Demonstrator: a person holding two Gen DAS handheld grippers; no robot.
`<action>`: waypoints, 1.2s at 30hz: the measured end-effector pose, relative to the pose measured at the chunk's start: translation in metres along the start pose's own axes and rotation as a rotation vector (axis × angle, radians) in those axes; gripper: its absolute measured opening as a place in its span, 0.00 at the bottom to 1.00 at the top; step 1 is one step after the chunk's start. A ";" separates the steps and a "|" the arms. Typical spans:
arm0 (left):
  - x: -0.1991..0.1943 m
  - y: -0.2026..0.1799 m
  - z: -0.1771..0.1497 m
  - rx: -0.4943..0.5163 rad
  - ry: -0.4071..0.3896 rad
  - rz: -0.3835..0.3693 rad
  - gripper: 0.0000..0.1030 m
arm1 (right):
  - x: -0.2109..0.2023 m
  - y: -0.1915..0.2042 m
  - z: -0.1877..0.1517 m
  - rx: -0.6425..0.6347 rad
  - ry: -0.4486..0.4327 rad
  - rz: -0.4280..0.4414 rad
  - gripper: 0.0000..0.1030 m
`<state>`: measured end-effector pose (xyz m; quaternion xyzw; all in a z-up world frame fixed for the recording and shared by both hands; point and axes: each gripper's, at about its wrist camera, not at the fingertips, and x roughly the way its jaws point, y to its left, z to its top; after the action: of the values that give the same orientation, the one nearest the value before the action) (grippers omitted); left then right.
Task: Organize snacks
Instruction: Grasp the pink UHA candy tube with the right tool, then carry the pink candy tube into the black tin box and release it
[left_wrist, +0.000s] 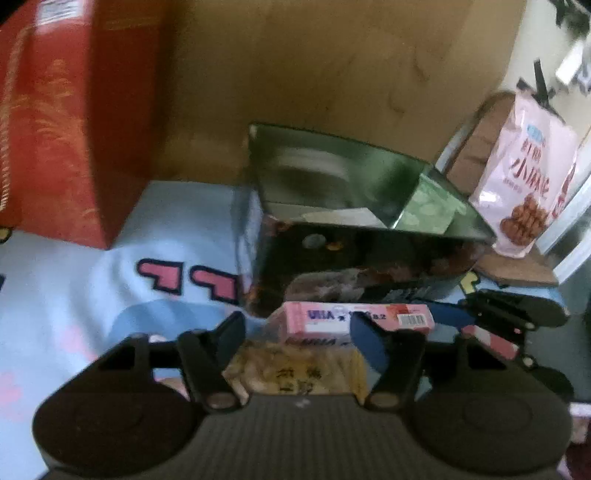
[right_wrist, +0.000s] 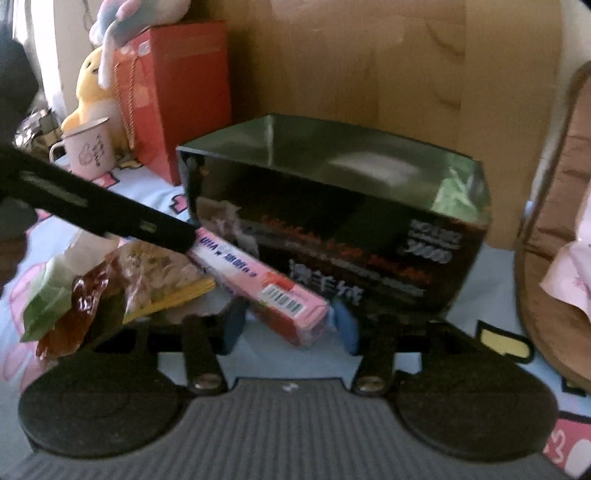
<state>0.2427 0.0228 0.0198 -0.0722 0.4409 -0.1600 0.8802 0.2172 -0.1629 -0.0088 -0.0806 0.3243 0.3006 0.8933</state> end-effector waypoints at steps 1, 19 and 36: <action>0.002 -0.003 -0.001 -0.003 0.012 -0.025 0.47 | -0.002 0.001 -0.001 -0.010 -0.004 -0.003 0.47; -0.062 -0.166 -0.071 0.271 -0.069 -0.112 0.45 | -0.170 -0.004 -0.085 0.040 -0.120 -0.214 0.46; -0.138 -0.087 -0.219 0.105 -0.034 0.023 0.49 | -0.160 0.120 -0.144 -0.118 -0.092 -0.007 0.48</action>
<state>-0.0291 -0.0081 0.0154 -0.0235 0.4177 -0.1715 0.8919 -0.0280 -0.1923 -0.0143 -0.1204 0.2641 0.3197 0.9020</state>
